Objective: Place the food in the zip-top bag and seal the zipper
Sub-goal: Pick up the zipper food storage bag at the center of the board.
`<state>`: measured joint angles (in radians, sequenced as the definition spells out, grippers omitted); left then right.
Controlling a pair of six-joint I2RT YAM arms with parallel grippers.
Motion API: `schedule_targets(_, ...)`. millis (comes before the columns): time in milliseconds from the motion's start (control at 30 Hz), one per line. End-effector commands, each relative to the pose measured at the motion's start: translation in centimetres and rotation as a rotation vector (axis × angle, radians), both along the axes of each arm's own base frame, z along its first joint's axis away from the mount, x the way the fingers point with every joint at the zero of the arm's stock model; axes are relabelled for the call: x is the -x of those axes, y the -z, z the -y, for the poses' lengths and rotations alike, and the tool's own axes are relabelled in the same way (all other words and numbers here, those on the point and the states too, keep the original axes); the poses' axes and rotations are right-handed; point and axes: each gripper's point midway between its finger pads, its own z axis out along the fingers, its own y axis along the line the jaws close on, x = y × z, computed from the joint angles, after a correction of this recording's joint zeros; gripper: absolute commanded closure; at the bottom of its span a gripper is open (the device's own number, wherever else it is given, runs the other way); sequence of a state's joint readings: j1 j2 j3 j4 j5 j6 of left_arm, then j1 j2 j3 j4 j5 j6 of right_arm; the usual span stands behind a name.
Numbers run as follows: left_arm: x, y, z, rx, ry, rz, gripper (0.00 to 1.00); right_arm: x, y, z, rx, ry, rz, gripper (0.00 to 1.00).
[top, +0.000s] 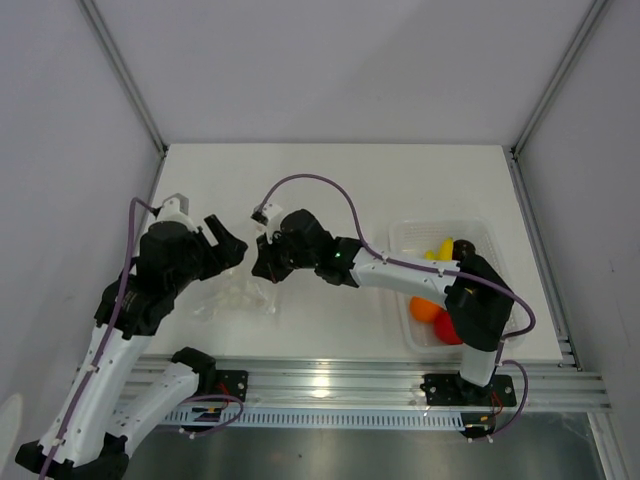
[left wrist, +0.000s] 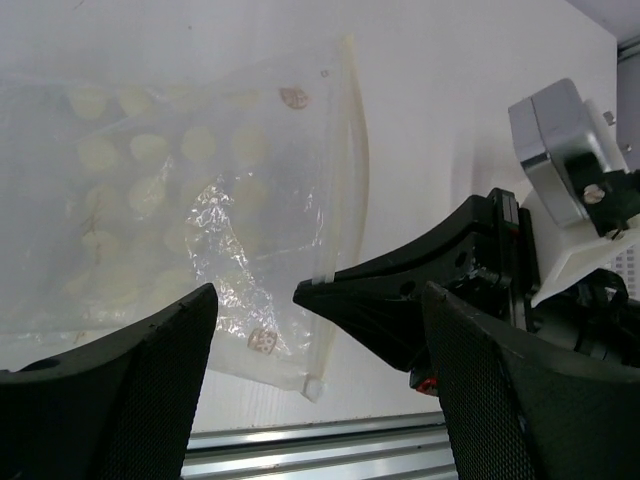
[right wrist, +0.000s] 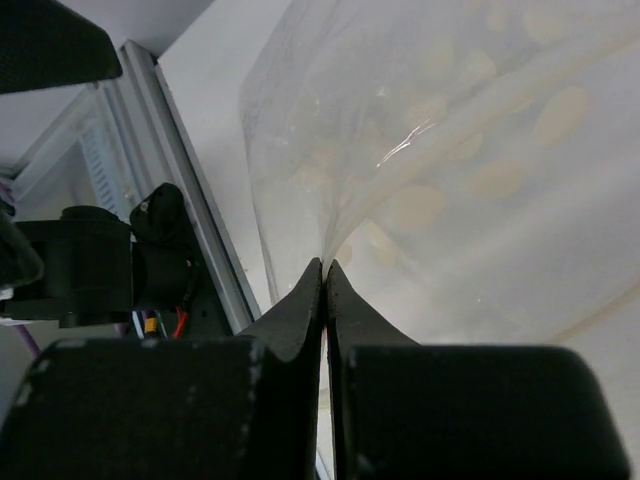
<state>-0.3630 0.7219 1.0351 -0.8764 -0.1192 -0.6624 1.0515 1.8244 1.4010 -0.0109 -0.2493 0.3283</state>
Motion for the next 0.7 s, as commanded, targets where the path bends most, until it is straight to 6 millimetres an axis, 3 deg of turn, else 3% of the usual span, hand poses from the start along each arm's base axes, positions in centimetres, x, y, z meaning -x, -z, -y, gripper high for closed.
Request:
schedule_targets(0, -0.7, -1.7, 0.5, 0.042, 0.004, 0.044, 0.15, -0.1, -2.1, 0.9, 0.023, 0.040, 0.095, 1.00)
schedule_targets(200, -1.1, -0.6, 1.2, 0.027, 0.043, 0.012, 0.17, 1.6, -3.2, 1.1, 0.002, 0.031, 0.130, 1.00)
schedule_targets(333, -1.3, 1.4, 1.4, 0.012, 0.050, -0.031, 0.19, 2.7, -4.1, 1.1, -0.032, 0.025, 0.150, 1.00)
schedule_targets(667, -1.3, 2.3, 3.5, 0.069, 0.152, -0.031, 0.21, 4.6, -6.0, 0.8, -0.113, -0.009, 0.179, 1.00)
